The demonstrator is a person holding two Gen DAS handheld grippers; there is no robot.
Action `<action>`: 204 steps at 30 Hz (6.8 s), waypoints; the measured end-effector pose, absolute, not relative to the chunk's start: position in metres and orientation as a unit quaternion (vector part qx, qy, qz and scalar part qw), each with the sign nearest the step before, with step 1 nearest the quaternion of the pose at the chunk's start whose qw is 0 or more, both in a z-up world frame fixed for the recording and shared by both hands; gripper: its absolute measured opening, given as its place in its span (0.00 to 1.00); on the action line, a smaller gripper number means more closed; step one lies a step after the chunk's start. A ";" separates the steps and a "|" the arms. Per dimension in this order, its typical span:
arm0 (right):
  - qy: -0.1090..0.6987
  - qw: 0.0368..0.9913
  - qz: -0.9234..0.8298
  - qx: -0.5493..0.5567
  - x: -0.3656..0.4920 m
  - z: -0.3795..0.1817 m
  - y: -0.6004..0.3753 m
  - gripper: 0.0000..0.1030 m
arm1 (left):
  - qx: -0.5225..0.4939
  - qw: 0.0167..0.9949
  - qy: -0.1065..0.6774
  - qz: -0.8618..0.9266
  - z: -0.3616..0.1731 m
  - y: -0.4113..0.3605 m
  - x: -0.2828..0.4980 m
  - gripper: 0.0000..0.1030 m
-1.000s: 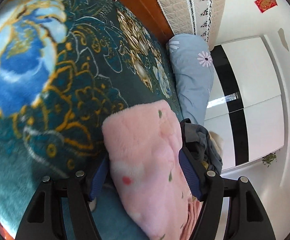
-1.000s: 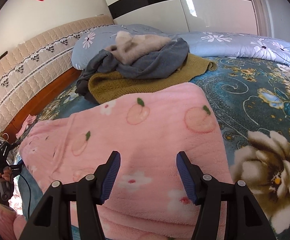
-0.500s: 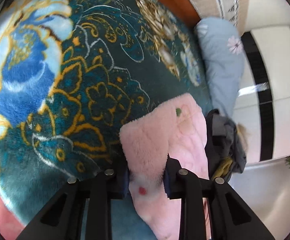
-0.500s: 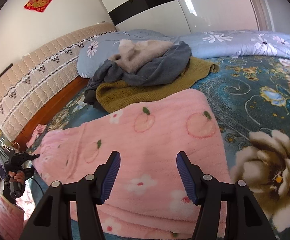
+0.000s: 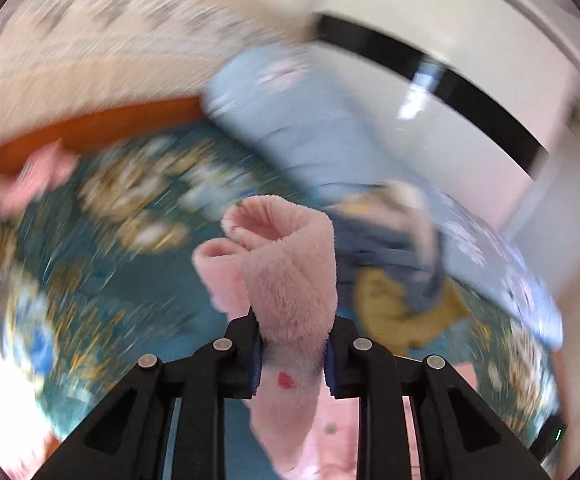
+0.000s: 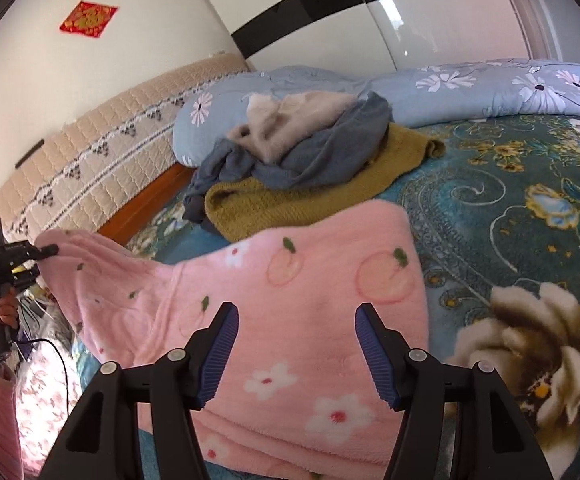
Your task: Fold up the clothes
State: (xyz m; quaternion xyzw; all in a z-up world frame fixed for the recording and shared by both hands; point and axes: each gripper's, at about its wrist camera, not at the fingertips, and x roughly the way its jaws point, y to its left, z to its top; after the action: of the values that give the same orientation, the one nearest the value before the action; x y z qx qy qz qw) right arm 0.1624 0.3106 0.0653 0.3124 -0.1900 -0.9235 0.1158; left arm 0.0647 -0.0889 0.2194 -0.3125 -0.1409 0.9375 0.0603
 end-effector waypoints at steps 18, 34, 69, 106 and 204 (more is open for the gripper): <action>-0.276 0.089 -0.903 0.318 0.157 0.052 0.343 0.63 | -0.327 0.221 0.156 0.906 0.099 0.197 0.131 0.25; -0.314 0.077 -0.884 0.338 0.152 0.038 0.356 0.64 | -0.356 0.235 0.056 0.903 0.099 0.147 0.145 0.54; -0.213 0.169 -0.838 0.474 0.048 0.060 0.250 0.54 | -0.409 0.124 -0.217 0.878 0.009 -0.039 0.098 0.55; -0.234 0.058 -0.885 0.397 0.112 0.102 0.361 0.43 | -0.345 0.271 -0.109 0.892 0.093 0.038 0.105 0.58; -0.355 0.131 -0.815 0.438 0.115 -0.004 0.359 0.84 | -0.486 0.277 -0.244 0.792 0.016 0.014 0.028 0.54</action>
State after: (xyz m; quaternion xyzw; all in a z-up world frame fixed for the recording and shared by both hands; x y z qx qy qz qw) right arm 0.1145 0.3593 -0.0040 0.4385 -0.3547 -0.8154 0.1306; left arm 0.0280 0.0138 0.0162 -0.4861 -0.2438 0.7921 0.2771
